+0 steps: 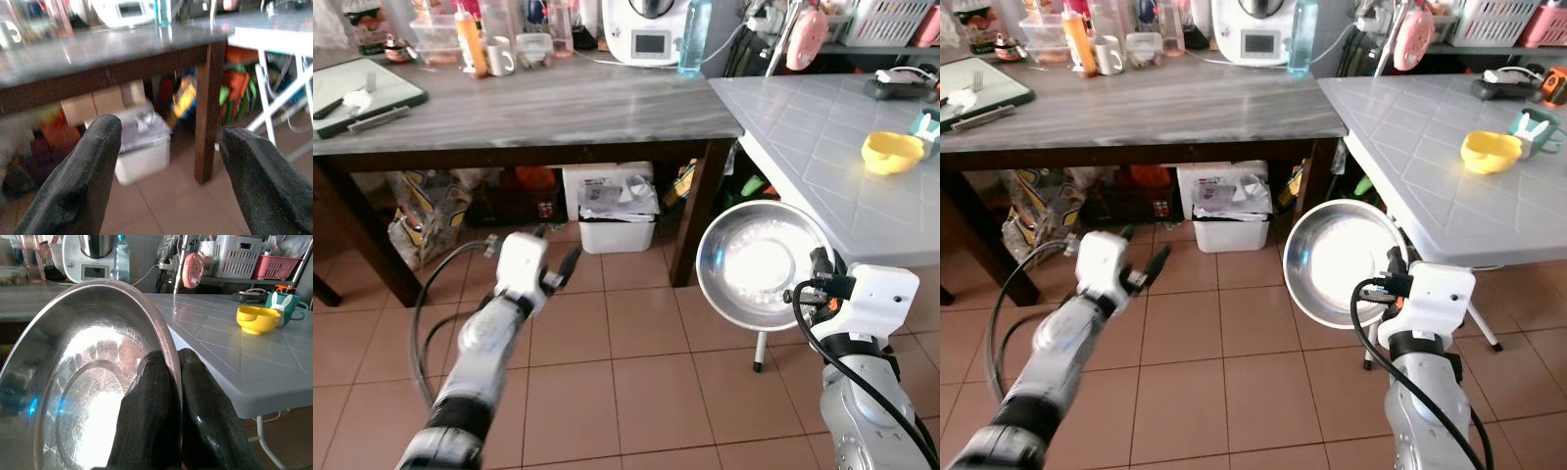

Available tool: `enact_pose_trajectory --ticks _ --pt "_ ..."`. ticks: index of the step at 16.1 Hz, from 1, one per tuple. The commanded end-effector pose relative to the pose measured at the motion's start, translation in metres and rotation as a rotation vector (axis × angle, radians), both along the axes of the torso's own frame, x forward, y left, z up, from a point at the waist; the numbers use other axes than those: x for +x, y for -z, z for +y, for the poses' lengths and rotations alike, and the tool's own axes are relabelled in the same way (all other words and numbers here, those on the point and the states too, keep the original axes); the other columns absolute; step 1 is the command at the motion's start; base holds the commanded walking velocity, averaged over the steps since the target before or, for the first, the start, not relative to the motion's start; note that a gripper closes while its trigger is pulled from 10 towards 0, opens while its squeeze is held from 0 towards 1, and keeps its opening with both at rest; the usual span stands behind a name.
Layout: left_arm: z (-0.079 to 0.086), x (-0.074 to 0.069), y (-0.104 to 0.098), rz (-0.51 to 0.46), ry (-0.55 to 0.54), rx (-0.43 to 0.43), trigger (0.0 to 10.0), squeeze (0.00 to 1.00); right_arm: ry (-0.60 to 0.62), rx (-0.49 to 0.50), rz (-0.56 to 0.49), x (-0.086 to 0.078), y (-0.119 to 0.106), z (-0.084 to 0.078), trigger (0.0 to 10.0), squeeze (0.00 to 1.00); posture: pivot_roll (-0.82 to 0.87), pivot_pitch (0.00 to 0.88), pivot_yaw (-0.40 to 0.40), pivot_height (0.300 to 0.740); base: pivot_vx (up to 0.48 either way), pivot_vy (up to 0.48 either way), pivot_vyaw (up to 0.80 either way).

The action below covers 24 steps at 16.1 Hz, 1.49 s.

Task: Setting the table

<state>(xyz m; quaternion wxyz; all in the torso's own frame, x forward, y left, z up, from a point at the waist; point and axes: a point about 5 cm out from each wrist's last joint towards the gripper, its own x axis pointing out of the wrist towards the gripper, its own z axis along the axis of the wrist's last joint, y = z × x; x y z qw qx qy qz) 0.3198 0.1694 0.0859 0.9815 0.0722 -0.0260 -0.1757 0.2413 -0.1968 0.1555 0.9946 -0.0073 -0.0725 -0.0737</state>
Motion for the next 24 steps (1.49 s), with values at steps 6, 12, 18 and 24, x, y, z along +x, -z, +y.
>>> enact_pose_trajectory --ticks 6,12,18,24 --pt "0.02 -0.035 0.02 0.043 0.002 0.025 10.0 0.0 -0.003 -0.016 -0.013 0.001 -0.004 -0.005 10.0 0.0 0.11 0.06 -0.065 0.74 0.0 0.0 0.0" --pt "-0.005 -0.023 0.007 0.011 0.05 -0.029 10.0 0.0 -0.014 -0.028 -0.015 0.001 -0.004 0.001 10.0 0.0 0.1 0.063 -0.045 0.74 0.0 0.0 0.65" --pt "-0.017 -0.012 -0.008 -0.022 0.06 -0.058 10.0 0.0 0.003 -0.022 -0.017 0.0 -0.003 -0.001 10.0 0.0 0.09 0.063 -0.043 0.74 0.0 0.0 0.56" --pt "-0.022 0.001 -0.032 -0.093 0.054 -0.086 10.0 0.0 0.065 -0.039 -0.048 -0.007 -0.009 -0.015 10.0 0.0 0.09 0.06 -0.051 0.74 0.0 0.0 0.0"
